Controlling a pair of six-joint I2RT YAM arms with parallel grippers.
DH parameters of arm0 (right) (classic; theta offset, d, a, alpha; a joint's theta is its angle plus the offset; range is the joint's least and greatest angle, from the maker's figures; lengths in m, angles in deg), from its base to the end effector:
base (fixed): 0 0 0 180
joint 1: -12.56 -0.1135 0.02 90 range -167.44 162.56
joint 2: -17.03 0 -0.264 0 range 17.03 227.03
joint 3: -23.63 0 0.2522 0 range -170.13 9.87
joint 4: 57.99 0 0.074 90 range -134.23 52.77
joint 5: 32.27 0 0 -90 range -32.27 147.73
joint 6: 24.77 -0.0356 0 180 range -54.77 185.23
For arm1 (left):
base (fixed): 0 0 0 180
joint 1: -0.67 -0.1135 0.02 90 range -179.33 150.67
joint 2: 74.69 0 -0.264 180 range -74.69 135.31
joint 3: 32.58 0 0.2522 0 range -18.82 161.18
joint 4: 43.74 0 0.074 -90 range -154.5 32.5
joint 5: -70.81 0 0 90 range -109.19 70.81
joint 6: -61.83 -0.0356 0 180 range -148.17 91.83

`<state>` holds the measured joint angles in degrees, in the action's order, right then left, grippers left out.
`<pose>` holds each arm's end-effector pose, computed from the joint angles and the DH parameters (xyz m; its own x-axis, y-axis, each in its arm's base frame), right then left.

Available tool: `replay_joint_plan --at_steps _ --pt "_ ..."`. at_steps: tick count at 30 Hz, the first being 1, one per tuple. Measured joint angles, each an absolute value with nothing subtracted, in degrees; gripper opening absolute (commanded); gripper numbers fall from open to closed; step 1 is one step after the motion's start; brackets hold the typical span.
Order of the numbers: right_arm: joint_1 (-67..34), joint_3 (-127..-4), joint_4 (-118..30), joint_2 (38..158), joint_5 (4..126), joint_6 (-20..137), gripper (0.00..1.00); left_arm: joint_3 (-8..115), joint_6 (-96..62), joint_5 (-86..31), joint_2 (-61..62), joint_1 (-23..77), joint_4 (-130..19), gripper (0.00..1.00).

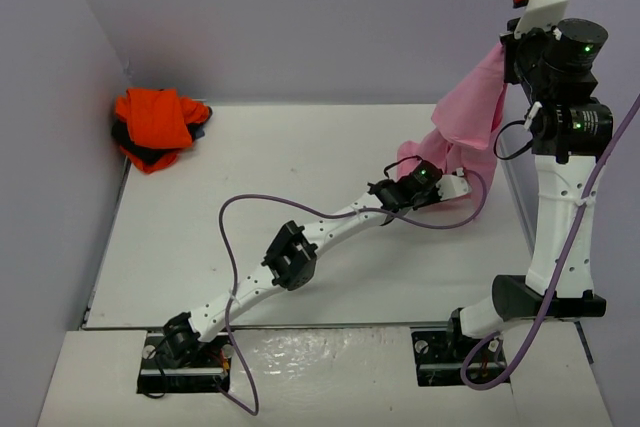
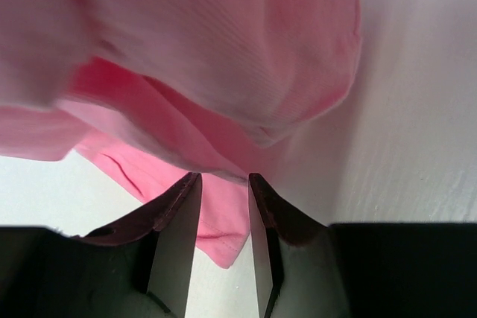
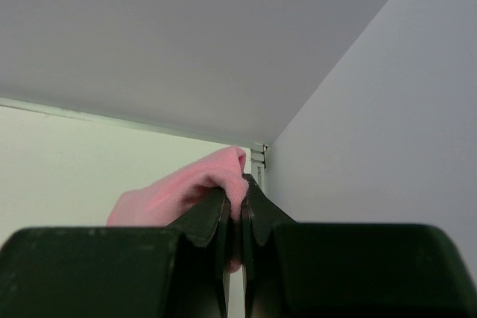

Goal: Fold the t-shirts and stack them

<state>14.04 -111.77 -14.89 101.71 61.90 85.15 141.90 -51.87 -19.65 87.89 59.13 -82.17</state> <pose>0.2637 -0.0042 0.5861 0.1404 -0.3435 -0.9286 0.0016 0.9380 -0.3468 0.3224 -0.5258 0.1956 0.1301 0.5564 -0.8207 0.8777 0.3203 0.3563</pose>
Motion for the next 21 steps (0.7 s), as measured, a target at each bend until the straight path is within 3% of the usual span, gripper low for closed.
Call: replay_joint_plan --at_steps 14,15,17,21 --pt "14.85 -115.16 -13.51 100.99 66.42 82.75 0.0 144.59 -51.8 -17.46 92.12 60.06 -78.95 0.28" --pt "14.85 -115.16 -13.45 100.99 66.63 82.73 0.0 144.65 -51.87 -17.18 92.34 60.19 -78.39 0.23" --pt "14.85 -115.16 -13.21 100.99 67.05 82.62 0.0 144.68 -51.98 -16.75 92.78 60.24 -77.63 0.02" --pt "14.85 -115.16 -12.96 100.99 67.65 82.56 0.0 144.68 -52.13 -16.14 93.79 60.24 -76.75 0.0"
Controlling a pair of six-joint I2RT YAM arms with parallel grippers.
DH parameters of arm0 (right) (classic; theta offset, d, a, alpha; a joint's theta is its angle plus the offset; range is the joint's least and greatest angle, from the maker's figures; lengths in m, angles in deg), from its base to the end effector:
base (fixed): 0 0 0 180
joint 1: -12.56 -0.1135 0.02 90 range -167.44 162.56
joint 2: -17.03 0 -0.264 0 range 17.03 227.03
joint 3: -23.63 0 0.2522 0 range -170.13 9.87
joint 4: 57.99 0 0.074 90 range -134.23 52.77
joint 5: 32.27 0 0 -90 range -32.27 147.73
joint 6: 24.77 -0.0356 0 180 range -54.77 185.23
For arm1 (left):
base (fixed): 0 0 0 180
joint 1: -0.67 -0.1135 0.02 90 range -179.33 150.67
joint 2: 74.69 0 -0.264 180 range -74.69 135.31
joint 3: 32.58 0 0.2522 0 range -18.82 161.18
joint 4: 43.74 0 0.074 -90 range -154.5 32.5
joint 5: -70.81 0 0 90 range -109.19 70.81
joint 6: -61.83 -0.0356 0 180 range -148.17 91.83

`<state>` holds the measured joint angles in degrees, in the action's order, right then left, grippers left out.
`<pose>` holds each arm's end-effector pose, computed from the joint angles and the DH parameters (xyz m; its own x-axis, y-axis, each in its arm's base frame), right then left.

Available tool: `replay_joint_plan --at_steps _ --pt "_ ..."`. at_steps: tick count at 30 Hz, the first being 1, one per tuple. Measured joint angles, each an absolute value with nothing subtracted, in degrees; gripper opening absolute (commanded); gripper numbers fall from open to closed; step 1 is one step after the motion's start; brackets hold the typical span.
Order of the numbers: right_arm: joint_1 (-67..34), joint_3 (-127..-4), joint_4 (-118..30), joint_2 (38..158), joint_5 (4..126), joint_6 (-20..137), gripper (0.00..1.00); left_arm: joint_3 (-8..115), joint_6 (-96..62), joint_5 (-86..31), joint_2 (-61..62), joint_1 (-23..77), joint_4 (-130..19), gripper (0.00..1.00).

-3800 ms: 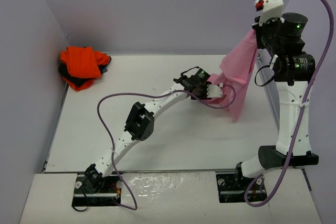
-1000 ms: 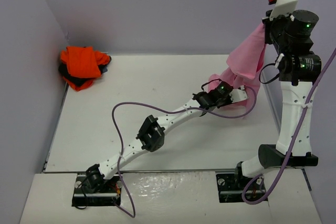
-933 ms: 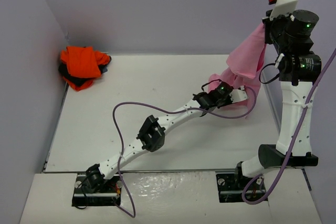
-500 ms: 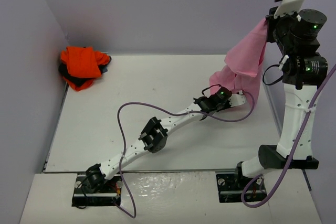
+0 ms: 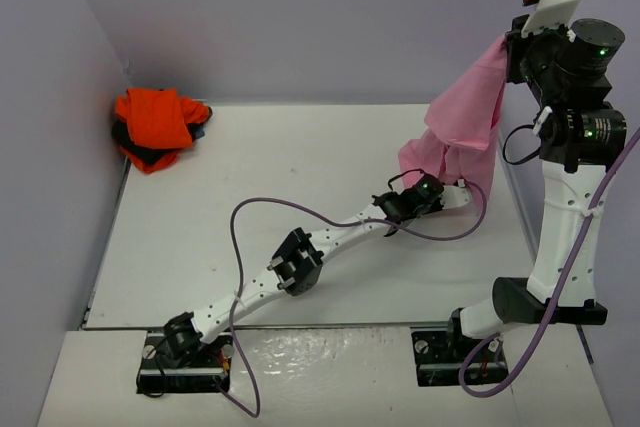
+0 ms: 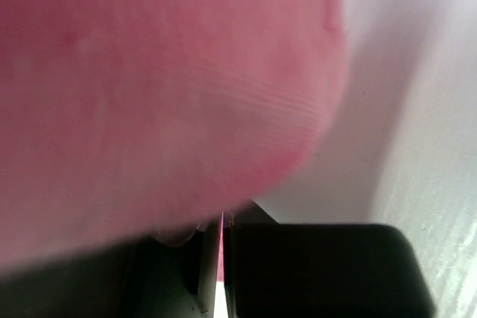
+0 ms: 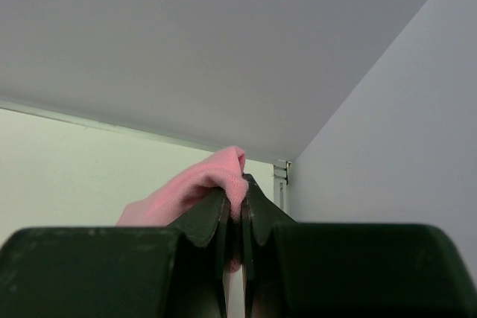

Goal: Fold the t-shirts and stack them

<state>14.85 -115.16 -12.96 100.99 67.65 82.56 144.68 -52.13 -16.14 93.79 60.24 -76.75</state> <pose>0.2450 -0.0037 0.6008 0.2012 -0.3017 -0.9319 -0.0737 0.9440 -0.3215 0.3196 -0.5404 0.1598 0.1497 0.5458 -0.8245 0.8488 0.3567 0.3903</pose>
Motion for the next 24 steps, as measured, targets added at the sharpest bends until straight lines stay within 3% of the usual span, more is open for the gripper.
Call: replay_joint_plan --at_steps 14,24 --pt "14.83 -115.18 -12.23 101.02 67.2 83.97 0.0 142.69 -54.01 -12.97 92.72 56.53 -77.56 0.0" --pt "14.43 -108.91 -14.0 98.6 61.07 88.8 0.0 131.2 -58.96 -9.78 71.71 40.25 -84.18 0.0"
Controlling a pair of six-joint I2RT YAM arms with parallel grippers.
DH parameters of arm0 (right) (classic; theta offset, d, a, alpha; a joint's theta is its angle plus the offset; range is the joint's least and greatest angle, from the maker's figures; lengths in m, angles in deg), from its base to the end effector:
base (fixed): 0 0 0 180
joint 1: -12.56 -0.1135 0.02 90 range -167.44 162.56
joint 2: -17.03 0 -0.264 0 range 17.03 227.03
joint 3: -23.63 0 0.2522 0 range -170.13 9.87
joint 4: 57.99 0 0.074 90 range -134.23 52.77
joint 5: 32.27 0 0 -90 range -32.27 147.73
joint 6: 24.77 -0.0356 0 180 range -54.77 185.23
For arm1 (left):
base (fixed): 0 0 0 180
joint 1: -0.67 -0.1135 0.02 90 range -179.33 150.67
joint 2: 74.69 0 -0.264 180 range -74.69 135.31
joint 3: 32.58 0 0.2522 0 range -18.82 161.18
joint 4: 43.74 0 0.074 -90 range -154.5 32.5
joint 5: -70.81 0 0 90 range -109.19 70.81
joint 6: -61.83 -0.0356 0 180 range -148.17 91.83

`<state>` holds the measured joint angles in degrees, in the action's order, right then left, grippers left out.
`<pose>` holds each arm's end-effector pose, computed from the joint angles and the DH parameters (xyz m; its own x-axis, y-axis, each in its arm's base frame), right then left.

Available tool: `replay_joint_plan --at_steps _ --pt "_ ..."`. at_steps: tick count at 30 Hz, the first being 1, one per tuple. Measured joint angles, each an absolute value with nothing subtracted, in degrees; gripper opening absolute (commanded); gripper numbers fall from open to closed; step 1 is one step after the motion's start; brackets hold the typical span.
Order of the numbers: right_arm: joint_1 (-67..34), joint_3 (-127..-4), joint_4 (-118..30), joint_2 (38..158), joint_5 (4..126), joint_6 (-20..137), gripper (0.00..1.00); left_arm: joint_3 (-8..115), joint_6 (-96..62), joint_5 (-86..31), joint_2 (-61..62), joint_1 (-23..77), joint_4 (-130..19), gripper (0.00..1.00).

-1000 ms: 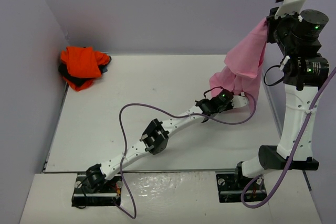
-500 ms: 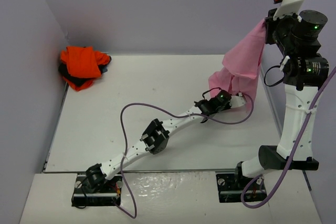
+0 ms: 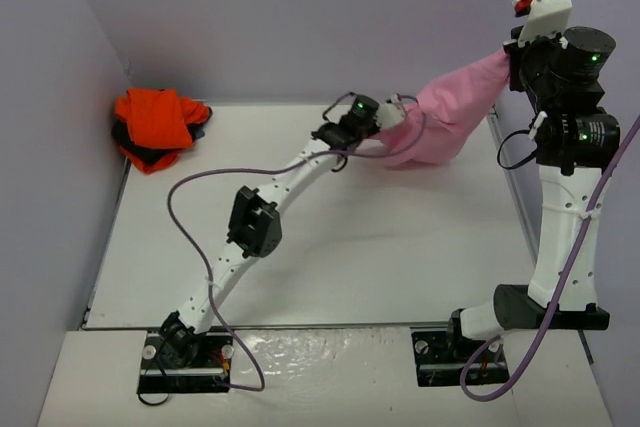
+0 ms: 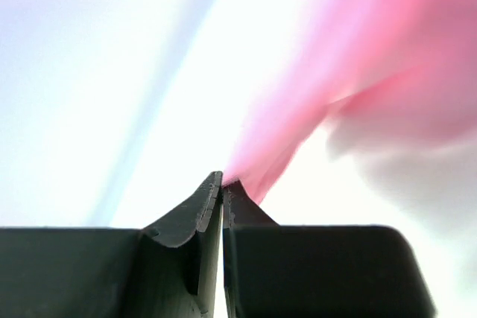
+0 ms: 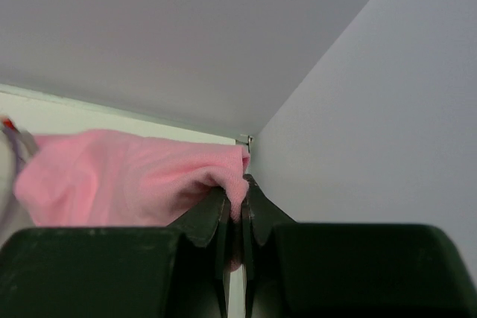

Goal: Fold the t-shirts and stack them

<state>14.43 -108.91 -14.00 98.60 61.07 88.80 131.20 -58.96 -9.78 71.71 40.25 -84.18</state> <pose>0.2488 -0.0060 0.5839 0.1214 -0.4034 -0.9069 0.0254 0.9147 -0.4034 0.4515 -0.3657 0.2922 0.0031 0.6527 -0.7576 0.5949 0.6078 0.5260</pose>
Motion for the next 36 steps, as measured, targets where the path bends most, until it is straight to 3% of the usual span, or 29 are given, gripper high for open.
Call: replay_joint_plan --at_steps 8,16,21,28,36 --pt "13.89 -103.89 -15.33 98.18 60.49 91.89 0.03 124.95 -60.82 -7.5 47.98 28.01 -87.18 0.0" --pt "13.84 -93.08 -17.33 93.28 62.27 94.28 0.0 118.15 -61.2 -7.16 30.9 27.94 -92.43 0.0" --pt "13.79 -88.95 -14.05 88.55 70.01 94.21 0.0 110.84 -60.81 -7.1 19.61 27.77 -97.08 0.0" --pt "13.56 -95.35 -9.65 83.33 79.36 92.84 0.0 108.38 -59.21 -9.41 6.1 24.62 -102.96 0.0" --pt "13.68 -108.19 -8.68 80.69 85.23 89.44 0.0 114.81 -57.86 -12.49 -4.58 21.41 -108.53 0.0"
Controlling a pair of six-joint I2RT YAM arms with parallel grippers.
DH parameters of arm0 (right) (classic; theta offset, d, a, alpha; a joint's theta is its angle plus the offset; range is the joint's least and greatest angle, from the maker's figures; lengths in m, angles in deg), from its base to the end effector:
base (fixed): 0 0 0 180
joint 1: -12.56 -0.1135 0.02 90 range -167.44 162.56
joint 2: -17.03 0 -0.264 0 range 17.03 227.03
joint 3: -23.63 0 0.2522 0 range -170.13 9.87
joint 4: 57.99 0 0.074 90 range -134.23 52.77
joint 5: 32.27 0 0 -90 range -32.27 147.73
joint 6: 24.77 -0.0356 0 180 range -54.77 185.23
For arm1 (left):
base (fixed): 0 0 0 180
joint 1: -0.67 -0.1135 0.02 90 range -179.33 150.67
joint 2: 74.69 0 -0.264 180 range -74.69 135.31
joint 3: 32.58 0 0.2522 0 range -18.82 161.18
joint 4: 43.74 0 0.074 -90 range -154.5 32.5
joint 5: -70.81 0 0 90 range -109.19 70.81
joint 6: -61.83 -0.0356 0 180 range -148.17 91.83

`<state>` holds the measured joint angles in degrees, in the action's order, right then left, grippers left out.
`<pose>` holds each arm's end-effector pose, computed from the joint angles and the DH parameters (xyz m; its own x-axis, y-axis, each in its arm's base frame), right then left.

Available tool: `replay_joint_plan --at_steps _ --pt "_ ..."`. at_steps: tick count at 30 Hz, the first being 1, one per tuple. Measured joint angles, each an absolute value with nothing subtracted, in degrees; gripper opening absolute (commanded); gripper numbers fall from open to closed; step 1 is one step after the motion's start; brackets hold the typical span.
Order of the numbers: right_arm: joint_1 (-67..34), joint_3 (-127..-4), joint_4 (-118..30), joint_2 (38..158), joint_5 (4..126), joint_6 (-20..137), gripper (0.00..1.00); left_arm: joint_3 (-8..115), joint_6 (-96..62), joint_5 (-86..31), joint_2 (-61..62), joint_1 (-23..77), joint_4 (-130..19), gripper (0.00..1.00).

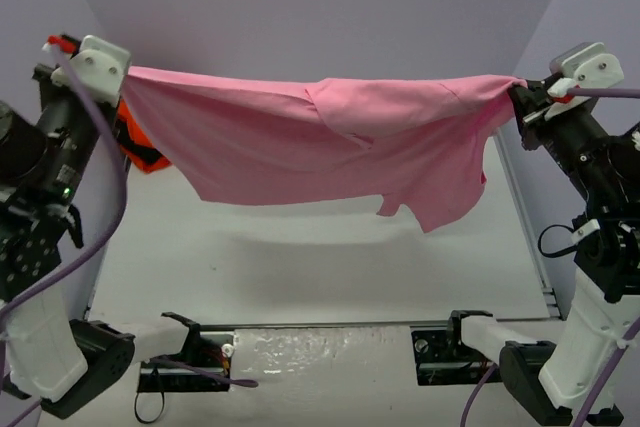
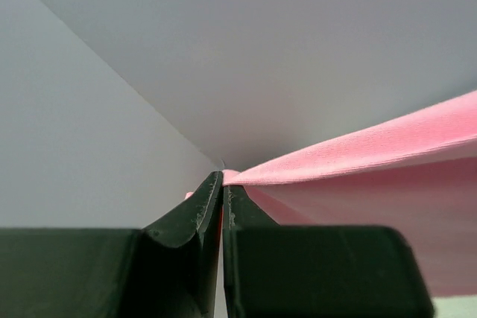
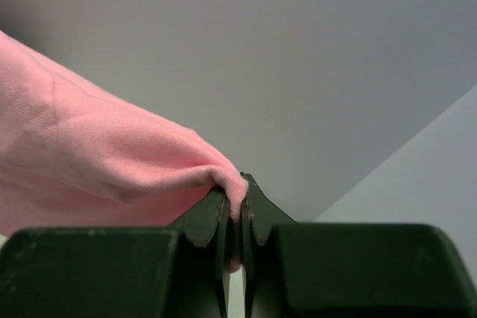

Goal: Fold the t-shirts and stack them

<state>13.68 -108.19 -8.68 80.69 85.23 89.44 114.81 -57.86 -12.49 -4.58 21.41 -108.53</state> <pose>0.0969 0.0145 0.6183 0.4667 -0.3729 -0.8020 -0.2502 0.8140 -0.5242 0.0880 -0.0289 0.6314 0.2971 0.4135 -0.8607 0.1128 0.8799 0.4617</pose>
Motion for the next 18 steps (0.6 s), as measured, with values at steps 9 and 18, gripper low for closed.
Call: replay_joint_plan --at_steps 9,18 --pt "14.14 -108.92 -5.84 80.08 89.07 88.2 0.0 116.08 -56.95 -14.89 -11.32 21.04 -114.16 0.0" --pt "13.37 -95.62 -2.35 83.86 85.79 91.29 0.0 110.42 -57.14 -13.38 -5.18 24.57 -122.47 0.0"
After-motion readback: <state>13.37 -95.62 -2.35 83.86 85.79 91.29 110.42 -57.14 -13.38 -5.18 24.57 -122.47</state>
